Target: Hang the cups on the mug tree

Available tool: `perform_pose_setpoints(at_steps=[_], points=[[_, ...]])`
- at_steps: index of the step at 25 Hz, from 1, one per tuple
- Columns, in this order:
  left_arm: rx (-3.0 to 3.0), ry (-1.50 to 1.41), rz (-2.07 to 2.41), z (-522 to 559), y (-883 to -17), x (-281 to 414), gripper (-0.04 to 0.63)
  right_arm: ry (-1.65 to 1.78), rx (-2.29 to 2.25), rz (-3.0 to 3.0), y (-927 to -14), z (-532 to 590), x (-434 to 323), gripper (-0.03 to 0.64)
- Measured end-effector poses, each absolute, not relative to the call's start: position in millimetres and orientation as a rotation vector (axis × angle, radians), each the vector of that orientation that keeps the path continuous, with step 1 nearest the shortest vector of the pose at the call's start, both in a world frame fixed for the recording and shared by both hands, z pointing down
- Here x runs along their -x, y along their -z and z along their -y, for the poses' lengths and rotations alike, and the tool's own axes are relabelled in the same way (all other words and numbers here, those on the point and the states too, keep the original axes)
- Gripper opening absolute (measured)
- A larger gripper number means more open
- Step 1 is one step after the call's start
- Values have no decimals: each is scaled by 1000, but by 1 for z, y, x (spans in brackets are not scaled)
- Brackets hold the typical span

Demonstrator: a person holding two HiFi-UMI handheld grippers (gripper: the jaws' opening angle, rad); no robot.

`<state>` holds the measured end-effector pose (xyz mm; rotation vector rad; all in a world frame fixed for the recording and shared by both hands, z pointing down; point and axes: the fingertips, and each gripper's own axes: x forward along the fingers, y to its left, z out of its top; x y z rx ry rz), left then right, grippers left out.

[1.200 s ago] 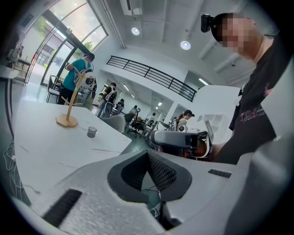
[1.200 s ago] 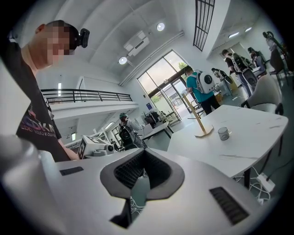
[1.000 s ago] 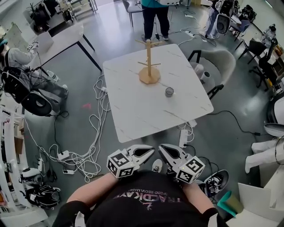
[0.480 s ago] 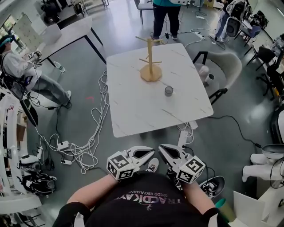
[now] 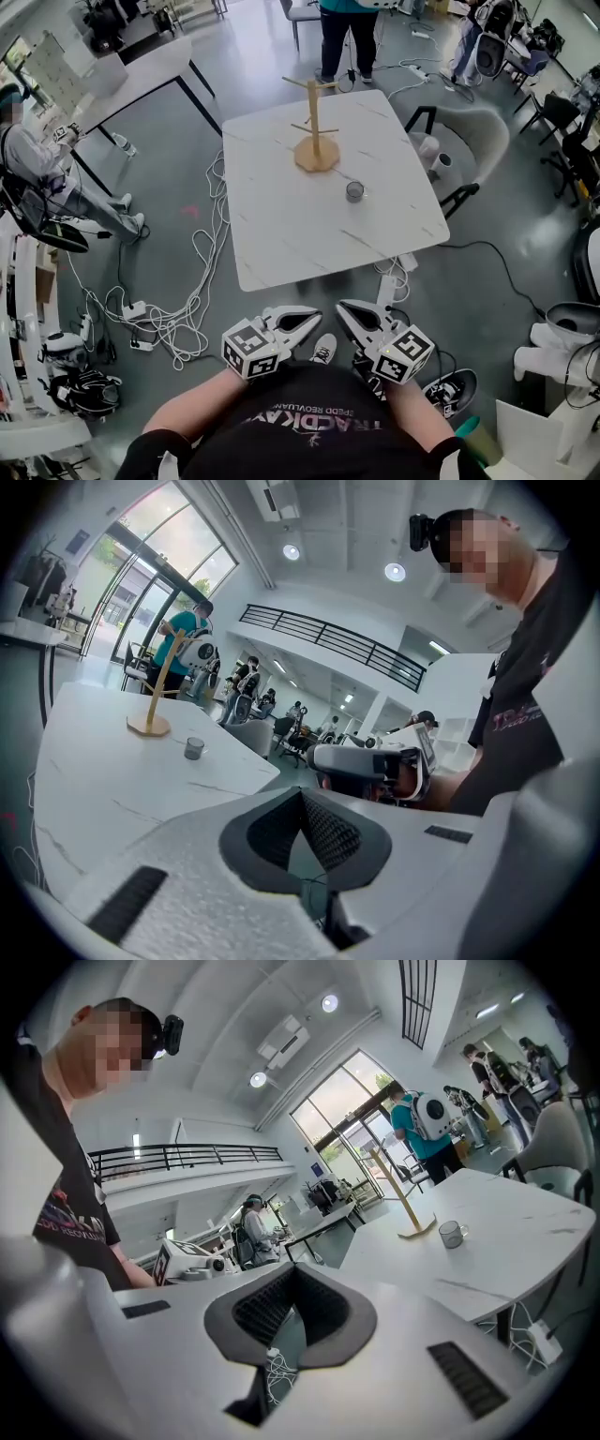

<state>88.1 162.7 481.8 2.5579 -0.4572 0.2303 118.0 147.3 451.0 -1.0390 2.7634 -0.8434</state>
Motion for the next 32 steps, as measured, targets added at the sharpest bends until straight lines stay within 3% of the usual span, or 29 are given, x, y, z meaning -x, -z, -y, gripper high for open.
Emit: perform_pose_setpoints(at_steps=[21,32], points=[[-2590,-195,314,-75,-472,0,-3,794,1290,-2657,-443,-59,-50,9],[-2598,-202,190,-42,-478,32,-3,738,1540,-2526,-448,-16,-58,9]])
